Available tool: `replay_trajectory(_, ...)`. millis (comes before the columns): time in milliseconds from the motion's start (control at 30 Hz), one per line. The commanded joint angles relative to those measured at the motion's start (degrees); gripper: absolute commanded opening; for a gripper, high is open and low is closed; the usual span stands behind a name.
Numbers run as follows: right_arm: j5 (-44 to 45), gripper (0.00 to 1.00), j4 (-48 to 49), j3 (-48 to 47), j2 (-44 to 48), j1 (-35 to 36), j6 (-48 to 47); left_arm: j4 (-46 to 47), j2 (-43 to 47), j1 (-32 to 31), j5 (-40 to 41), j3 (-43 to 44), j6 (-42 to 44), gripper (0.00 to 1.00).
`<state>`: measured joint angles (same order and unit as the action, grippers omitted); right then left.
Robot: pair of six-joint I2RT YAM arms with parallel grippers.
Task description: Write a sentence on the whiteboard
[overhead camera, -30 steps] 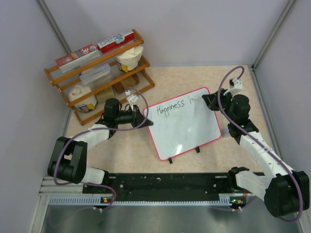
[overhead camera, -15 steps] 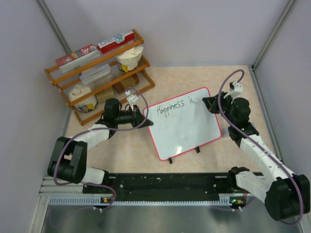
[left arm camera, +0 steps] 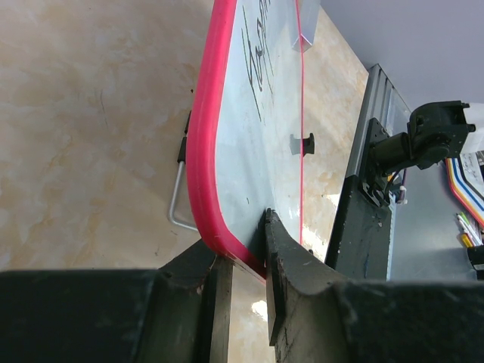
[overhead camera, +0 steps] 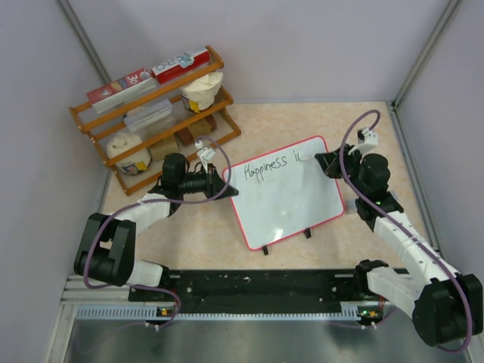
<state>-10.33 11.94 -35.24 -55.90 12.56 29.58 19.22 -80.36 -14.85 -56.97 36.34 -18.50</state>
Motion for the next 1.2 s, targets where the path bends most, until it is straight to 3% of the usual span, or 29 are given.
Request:
replay_trajectory(0,0.83,0.0,-0.08,-1.05,-0.35,-0.43,-1.02,-2.09,0.02,-1.41,2.83,-1.18,8.31,0.0)
replay_trajectory(1167,4.44,0.0,2.03,-5.01,-4.39,-0.52,1.79,-2.08,-0.06,-1.41,2.65,-1.0,8.31,0.0)
